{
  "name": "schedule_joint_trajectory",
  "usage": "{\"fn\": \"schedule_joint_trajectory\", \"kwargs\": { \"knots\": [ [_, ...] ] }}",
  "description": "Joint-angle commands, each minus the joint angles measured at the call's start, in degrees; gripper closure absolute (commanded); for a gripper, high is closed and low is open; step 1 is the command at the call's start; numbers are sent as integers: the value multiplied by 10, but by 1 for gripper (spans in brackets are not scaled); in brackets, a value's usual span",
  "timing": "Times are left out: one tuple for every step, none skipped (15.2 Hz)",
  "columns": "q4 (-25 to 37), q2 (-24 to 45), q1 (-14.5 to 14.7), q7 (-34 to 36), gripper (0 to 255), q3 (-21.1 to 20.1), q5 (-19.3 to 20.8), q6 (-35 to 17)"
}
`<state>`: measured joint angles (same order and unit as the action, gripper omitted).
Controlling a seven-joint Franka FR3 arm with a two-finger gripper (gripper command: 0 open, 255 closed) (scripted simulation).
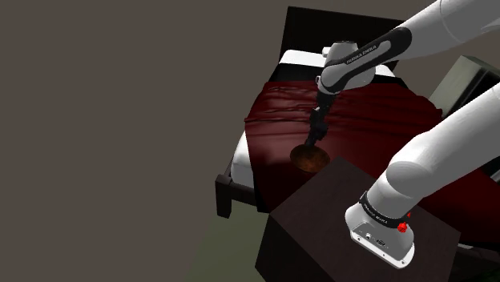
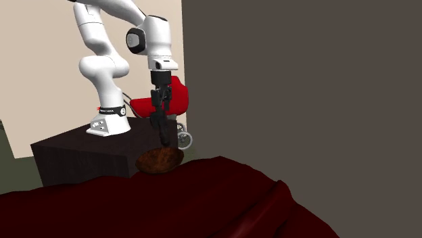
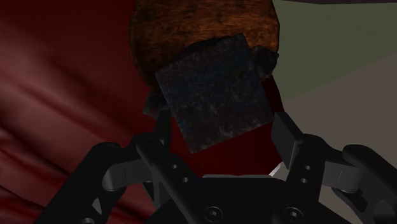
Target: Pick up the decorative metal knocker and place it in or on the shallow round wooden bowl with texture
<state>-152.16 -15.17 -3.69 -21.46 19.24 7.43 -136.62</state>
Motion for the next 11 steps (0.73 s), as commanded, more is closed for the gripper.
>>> {"fn": "schedule_joint_trajectory", "kwargs": {
  "knots": [
    [-6,13,1,-3,255,3,-2,-19],
    [-9,20,2,-4,255,4,-4,-29],
    [-11,28,3,-6,255,5,-6,-39],
    [-13,35,4,-8,255,6,-9,-49],
    [-15,43,5,-10,255,7,-11,-59],
    [-17,51,6,-12,255,9,-14,-68],
    [-19,60,7,-14,255,10,-17,-78],
    [-21,68,8,-17,255,11,-21,-88],
    [-22,77,9,-20,255,12,-24,-98],
    [-23,82,10,-22,255,12,-27,-104],
    [-23,82,10,-21,255,12,-27,-104]
  ]
}}
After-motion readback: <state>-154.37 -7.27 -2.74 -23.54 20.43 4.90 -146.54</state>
